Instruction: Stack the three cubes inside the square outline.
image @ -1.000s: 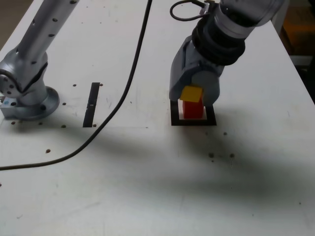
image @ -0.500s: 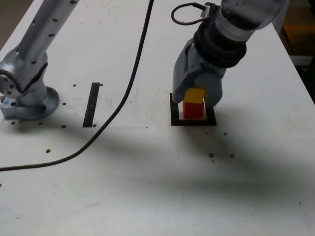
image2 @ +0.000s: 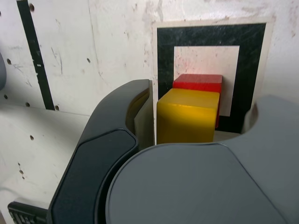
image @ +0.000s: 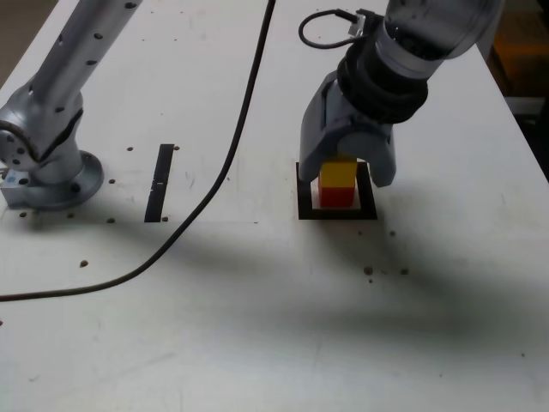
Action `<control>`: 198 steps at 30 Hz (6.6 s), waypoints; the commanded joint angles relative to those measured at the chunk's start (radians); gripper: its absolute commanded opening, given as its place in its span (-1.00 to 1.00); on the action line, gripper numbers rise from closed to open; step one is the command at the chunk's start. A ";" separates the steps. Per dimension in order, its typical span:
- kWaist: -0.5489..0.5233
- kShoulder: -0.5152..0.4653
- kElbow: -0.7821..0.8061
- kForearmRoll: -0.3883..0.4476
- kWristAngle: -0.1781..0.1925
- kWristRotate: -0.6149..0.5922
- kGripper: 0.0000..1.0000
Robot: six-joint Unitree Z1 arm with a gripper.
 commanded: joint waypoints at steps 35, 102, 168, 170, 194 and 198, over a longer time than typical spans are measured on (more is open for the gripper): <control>0.304 -0.031 0.130 0.010 -0.024 0.172 0.95; 0.383 -0.025 0.203 -0.129 0.149 0.262 -0.95; 0.457 -0.276 0.636 -0.495 -0.020 0.537 0.91; 0.459 -0.270 0.642 -0.512 -0.021 0.537 0.87; 0.458 -0.220 0.590 -0.542 0.092 0.527 -0.07; 0.459 -0.222 0.587 -0.536 0.085 0.529 -0.29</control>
